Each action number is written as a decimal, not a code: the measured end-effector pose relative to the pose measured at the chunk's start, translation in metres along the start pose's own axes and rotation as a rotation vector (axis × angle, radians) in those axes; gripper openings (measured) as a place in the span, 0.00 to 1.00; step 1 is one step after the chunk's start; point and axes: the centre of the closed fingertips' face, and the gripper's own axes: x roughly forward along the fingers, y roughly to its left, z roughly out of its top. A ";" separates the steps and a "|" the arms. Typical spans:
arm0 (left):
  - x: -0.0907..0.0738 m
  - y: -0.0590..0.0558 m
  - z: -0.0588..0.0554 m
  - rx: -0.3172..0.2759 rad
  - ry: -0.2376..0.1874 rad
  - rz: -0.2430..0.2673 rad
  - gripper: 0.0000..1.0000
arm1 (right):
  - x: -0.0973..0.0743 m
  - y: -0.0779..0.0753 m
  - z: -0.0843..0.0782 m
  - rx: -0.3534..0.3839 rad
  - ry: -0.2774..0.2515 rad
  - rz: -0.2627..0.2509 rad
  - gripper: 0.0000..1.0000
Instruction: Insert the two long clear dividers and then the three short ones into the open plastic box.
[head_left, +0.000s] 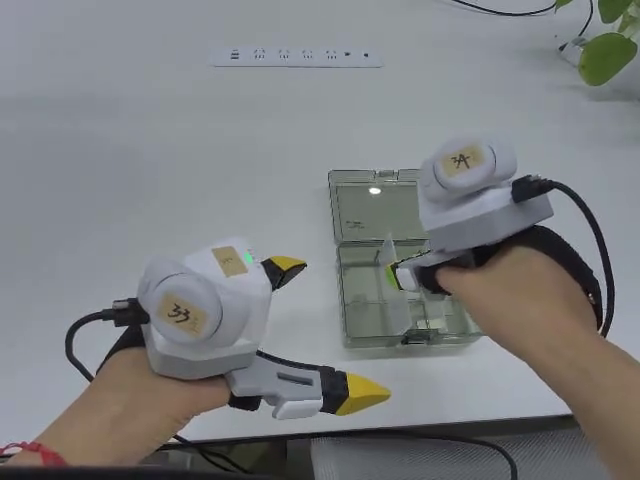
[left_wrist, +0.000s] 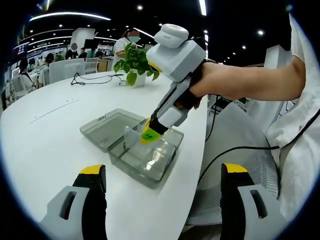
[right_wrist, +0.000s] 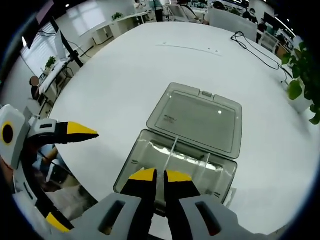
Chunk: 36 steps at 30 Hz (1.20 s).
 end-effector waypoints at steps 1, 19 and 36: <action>0.000 0.000 0.000 -0.001 0.000 0.000 0.98 | 0.000 0.000 0.000 0.007 0.001 0.004 0.07; 0.001 0.001 0.000 -0.010 -0.003 -0.001 0.98 | -0.001 0.002 0.001 0.100 -0.005 0.055 0.06; 0.004 0.001 0.002 -0.010 -0.003 -0.008 0.97 | 0.002 0.000 0.003 0.169 -0.019 0.093 0.07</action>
